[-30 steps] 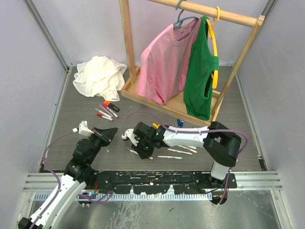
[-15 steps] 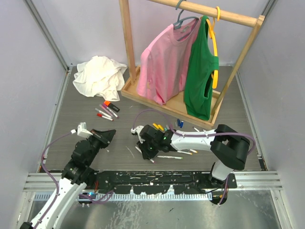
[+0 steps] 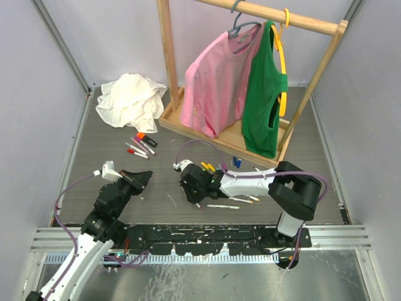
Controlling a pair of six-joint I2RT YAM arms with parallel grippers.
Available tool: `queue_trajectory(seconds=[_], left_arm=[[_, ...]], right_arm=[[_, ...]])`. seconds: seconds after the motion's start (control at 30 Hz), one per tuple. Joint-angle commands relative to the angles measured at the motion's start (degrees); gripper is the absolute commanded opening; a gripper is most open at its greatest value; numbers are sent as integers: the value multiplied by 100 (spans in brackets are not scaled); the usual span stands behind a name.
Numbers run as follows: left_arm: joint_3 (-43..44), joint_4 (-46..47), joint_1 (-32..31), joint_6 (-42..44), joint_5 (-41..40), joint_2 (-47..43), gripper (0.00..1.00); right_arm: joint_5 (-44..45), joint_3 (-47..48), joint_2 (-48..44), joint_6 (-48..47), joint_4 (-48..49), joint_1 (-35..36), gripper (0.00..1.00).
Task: Open the pen caps
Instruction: Place the pen at the center of the board.
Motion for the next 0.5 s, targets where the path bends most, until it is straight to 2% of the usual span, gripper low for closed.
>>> queue_trajectory(seconds=[0.0,0.1,0.3,0.47], left_arm=[[125,271,23,-27,63,42,0],[117,286,23,-32,68,9,0],[118,317,23,-31,83,-5,0],[118,362,23,-45,110,14,0]], right_arm=[[280,104,183,70,-61,-52,11],[293,95,199,66,-79,-80,19],[225,121,298,49,-128,-90,22],[202,119,307,30,-133,-108,30]])
